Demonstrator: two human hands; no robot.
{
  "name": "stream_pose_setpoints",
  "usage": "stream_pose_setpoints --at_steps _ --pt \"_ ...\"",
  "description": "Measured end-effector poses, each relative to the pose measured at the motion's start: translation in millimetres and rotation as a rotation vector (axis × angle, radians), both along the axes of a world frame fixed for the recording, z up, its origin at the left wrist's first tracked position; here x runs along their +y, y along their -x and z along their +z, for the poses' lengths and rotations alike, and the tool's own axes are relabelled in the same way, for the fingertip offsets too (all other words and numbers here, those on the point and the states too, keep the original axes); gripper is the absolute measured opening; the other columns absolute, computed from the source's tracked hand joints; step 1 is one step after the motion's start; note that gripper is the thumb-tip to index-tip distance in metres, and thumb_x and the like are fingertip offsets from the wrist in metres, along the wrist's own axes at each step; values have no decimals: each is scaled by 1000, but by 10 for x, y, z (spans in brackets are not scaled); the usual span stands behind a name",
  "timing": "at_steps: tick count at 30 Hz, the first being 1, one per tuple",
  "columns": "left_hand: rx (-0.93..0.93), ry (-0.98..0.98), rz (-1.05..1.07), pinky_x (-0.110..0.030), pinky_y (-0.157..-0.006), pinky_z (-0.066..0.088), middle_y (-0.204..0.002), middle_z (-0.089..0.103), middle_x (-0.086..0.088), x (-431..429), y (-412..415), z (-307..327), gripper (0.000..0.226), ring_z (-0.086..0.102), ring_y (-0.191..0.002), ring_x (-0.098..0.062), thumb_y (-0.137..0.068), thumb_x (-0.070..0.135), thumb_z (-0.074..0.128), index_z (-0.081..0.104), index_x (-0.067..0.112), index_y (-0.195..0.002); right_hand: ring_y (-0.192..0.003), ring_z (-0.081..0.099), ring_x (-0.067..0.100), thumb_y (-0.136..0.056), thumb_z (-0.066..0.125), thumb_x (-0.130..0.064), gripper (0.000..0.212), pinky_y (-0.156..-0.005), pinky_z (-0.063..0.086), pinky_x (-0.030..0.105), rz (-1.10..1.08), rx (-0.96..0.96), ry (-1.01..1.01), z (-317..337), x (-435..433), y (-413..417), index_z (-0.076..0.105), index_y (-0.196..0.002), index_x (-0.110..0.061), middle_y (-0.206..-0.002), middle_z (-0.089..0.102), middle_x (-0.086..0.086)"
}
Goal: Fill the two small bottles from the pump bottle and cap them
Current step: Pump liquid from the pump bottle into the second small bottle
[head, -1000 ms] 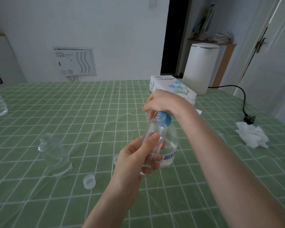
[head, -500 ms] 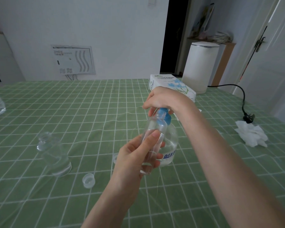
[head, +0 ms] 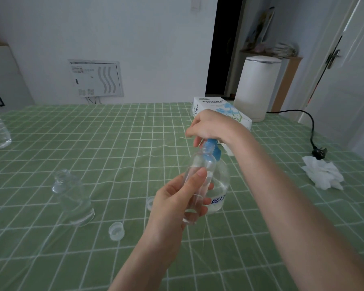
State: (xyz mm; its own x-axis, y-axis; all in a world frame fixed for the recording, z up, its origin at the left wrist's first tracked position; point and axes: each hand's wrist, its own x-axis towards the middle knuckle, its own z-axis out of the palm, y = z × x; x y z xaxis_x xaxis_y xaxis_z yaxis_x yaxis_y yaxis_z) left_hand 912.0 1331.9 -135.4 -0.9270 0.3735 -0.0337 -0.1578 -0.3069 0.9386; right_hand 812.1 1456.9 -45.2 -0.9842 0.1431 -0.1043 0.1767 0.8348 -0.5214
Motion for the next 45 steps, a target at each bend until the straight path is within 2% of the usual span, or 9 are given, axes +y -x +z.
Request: stream_pose_setpoints --at_steps 4,6,11,18,24,27,32,37,45 --pt "7 -5 -4 -30 -63 38 -73 71 0 -9 9 -2 36 58 -55 -6 -60 54 74 78 25 -81 -105 69 23 -92 58 -22 28 -65 44 24 23 -44 17 8 -14 -12 64 -115 -7 -103 75 4" --pt "7 0 -3 -30 -63 38 -73 71 -1 -1 15 -6 39 58 -55 -7 -59 55 72 78 25 -82 -105 69 24 -92 59 -22 29 -64 43 23 24 -50 21 9 -15 -16 64 -116 -8 -105 75 4" --pt "-17 11 4 -30 -63 38 -74 71 -2 8 13 -19 33 58 -54 -8 -64 51 71 78 24 -82 -108 67 29 -90 61 -21 33 -93 53 41 37 -87 15 -61 -17 -5 62 -119 -5 -114 70 13" --pt "-20 13 0 -30 -63 39 -75 72 -1 6 0 -24 30 58 -55 -8 -66 48 70 77 25 -83 -103 69 30 -91 60 -17 27 -95 53 42 31 -31 48 -94 -21 -13 64 -114 -4 -102 74 13" --pt "1 6 3 -31 -64 39 -75 72 1 14 1 5 31 58 -55 -7 -65 50 69 77 26 -83 -90 70 21 -92 56 -17 27 -76 51 30 39 65 19 1 -7 -18 66 -113 -2 -80 72 2" --pt "-3 -2 9 -30 -62 38 -76 73 2 17 4 8 29 58 -54 -7 -66 49 69 77 26 -83 -99 70 24 -92 55 -17 29 -85 53 35 49 29 12 0 -17 -14 64 -116 -3 -91 75 5" --pt "-6 1 7 -29 -62 39 -75 72 1 10 1 2 30 58 -54 -7 -67 48 69 78 25 -84 -103 70 25 -93 57 -20 27 -67 45 26 36 -27 10 -8 -19 -6 64 -114 -6 -102 75 6" --pt "-33 5 10 -30 -62 38 -75 71 -2 7 -3 -20 31 58 -54 -9 -65 48 71 77 23 -80 -107 66 30 -91 59 -20 32 -94 53 41 27 -74 17 -93 -20 8 61 -119 -4 -113 69 15" --pt "-17 5 8 -31 -63 37 -74 71 -1 10 -1 -10 31 58 -54 -8 -65 49 70 78 24 -81 -104 69 30 -92 57 -18 28 -96 52 42 17 -25 23 -41 -15 -19 63 -114 -3 -106 73 13"
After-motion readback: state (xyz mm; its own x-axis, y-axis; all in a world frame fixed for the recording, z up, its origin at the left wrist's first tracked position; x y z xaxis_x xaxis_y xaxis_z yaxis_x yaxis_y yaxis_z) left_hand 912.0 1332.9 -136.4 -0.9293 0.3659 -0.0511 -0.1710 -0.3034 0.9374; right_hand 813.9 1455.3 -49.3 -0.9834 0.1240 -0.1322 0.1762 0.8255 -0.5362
